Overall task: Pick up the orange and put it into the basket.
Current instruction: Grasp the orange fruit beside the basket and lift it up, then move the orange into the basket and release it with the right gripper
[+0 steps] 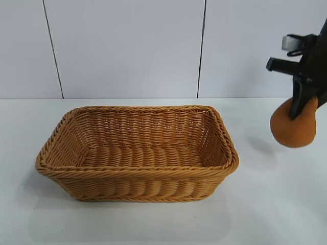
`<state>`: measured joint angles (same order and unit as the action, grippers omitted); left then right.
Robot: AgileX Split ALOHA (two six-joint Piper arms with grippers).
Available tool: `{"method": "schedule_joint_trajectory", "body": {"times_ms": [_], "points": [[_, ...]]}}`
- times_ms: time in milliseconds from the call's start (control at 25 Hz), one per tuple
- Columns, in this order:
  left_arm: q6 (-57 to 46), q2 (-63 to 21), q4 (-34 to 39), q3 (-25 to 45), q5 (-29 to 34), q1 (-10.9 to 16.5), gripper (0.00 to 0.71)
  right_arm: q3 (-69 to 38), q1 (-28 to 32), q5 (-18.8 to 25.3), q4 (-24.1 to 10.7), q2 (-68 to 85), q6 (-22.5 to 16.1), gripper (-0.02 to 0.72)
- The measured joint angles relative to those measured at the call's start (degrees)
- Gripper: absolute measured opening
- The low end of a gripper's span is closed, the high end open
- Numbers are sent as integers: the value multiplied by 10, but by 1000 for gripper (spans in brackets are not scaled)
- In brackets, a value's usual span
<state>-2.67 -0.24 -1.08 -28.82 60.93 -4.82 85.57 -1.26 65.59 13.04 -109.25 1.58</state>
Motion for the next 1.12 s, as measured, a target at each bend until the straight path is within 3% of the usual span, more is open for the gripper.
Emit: {"method": "schedule_joint_trajectory", "body": {"times_ms": [360,560,840,1120], "points": [[0,0,0,0,0,0,576,0,-23,-7,109,77,33,31],[0,0,0,0,0,0,576,1,-110,-43,114,79,34,31],[0,0,0,0,0,0,576,2,-242,-134,115,60,4,31],[0,0,0,0,0,0,576,2,-327,-231,115,-23,-2,31]]}}
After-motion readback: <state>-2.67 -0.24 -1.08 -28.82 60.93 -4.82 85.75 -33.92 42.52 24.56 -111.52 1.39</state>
